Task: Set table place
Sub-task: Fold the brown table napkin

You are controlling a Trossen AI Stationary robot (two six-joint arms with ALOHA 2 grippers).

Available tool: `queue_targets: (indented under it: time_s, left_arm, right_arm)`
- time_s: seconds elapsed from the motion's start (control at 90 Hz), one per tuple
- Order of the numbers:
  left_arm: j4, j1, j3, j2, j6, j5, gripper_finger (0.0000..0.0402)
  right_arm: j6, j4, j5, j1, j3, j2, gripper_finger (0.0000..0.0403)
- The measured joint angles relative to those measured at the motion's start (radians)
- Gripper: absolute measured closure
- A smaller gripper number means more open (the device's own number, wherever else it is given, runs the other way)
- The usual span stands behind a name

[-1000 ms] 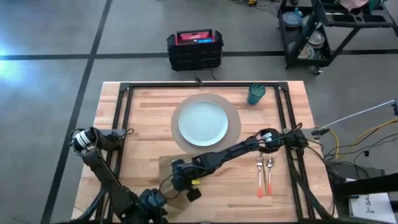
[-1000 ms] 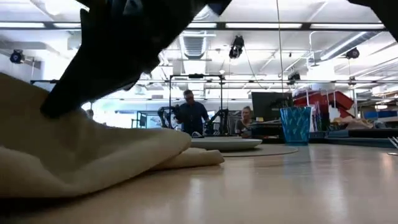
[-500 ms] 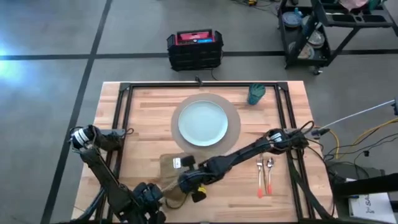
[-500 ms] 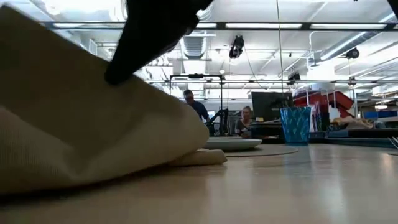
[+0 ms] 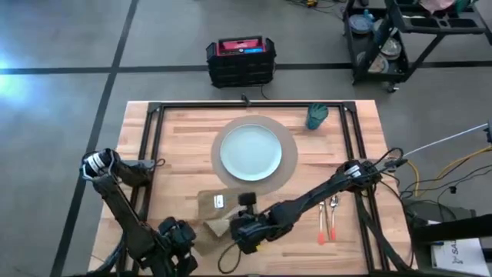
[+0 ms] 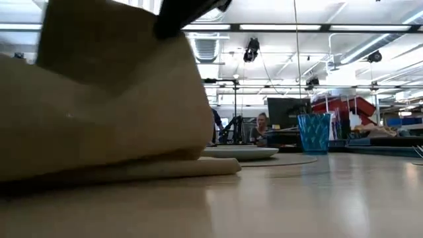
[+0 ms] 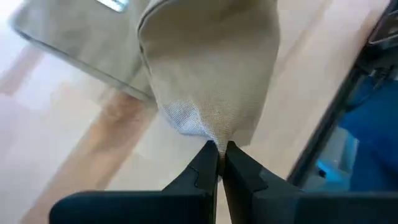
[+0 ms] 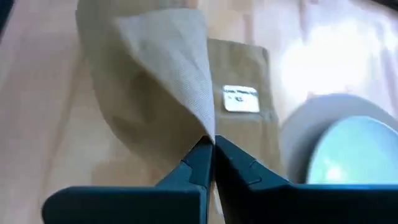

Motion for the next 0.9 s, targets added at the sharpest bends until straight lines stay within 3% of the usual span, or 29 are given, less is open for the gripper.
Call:
queue_targets:
  time_s: [0.378,0.622,0.9]
  left_arm:
    - [-0.095,0.005,0.000,-0.101,0.122,-0.249,0.0402]
    - [-0.163,0.011,0.000,-0.167,0.158,-0.322,0.0402]
    - [-0.177,0.012,0.000,-0.208,0.229,-0.412,0.0402]
  right_arm:
    - [0.182,-0.103,0.163,0.066,-0.001,-0.009,0.0403]
    - [0.242,-0.121,0.259,0.097,-0.001,-0.058,0.0403]
    - [0.281,-0.123,0.280,0.116,-0.001,-0.080,0.0403]
